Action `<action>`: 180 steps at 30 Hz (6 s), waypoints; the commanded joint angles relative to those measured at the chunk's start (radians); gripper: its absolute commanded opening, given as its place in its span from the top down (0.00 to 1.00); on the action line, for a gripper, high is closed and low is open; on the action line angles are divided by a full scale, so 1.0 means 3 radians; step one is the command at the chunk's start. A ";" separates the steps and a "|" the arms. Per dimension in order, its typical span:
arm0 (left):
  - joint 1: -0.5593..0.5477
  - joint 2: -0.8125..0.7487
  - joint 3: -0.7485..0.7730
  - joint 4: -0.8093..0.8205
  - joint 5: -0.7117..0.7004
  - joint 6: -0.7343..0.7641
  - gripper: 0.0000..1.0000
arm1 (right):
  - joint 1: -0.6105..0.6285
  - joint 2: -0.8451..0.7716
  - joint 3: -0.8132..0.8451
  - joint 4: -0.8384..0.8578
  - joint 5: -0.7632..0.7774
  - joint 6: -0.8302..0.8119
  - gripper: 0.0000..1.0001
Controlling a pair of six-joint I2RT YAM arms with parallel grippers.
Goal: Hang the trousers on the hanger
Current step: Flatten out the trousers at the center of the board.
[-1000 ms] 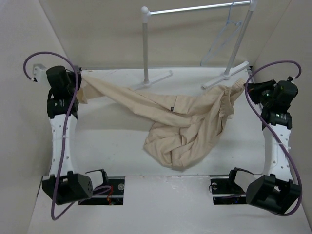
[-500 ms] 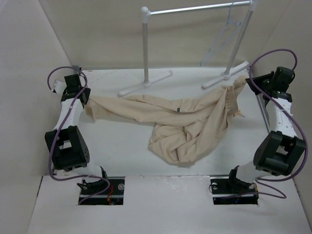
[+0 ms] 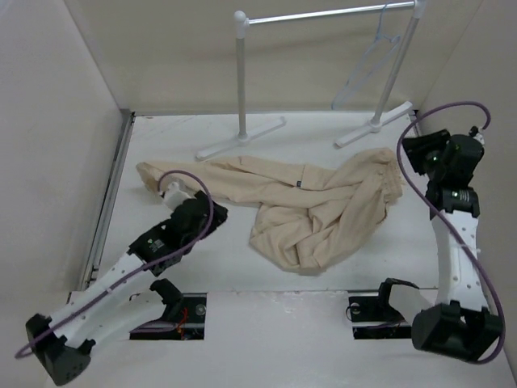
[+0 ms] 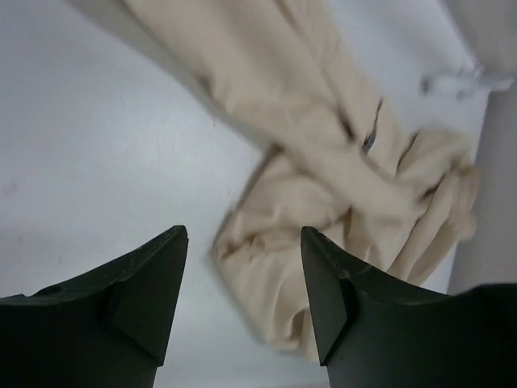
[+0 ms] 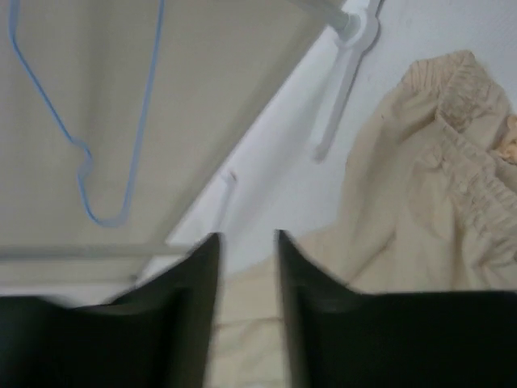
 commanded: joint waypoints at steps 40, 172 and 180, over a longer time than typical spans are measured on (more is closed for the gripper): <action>-0.1457 0.2006 0.3809 -0.2492 -0.0984 0.0542 0.94 | 0.0758 0.0698 -0.1126 -0.0280 0.0868 -0.0020 0.99; 0.3050 0.0595 0.0605 -0.1441 -0.0514 0.0364 0.98 | 0.0871 0.0008 -0.1233 -0.0376 0.0811 -0.0239 0.30; 0.3774 0.1725 0.0860 -0.0979 -0.0626 0.0635 0.78 | 0.0262 0.0442 -0.1054 -0.0321 0.0755 -0.0280 0.29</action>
